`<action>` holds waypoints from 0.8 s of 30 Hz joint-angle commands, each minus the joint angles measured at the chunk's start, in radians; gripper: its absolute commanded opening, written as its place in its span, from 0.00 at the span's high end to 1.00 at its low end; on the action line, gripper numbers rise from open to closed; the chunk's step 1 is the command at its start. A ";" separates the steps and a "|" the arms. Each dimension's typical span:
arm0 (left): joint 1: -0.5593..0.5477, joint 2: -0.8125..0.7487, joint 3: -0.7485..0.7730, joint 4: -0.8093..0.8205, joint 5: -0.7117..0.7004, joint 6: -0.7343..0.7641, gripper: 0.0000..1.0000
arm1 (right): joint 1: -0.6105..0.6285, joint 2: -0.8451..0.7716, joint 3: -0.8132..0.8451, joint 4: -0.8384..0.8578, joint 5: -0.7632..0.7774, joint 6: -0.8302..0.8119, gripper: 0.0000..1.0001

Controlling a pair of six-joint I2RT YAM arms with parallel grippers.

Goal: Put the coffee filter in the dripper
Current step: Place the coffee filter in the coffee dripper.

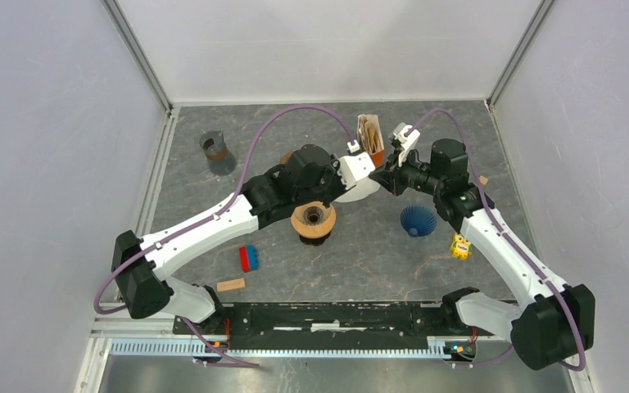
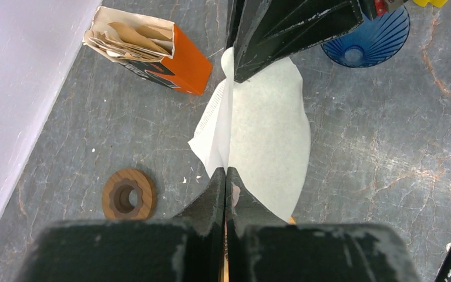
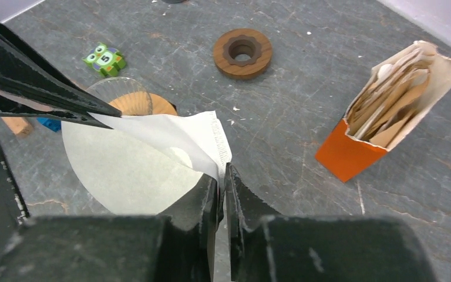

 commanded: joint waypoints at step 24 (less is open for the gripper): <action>-0.008 -0.005 0.009 0.035 0.036 0.013 0.98 | -0.001 0.046 -0.022 0.084 -0.087 0.051 0.63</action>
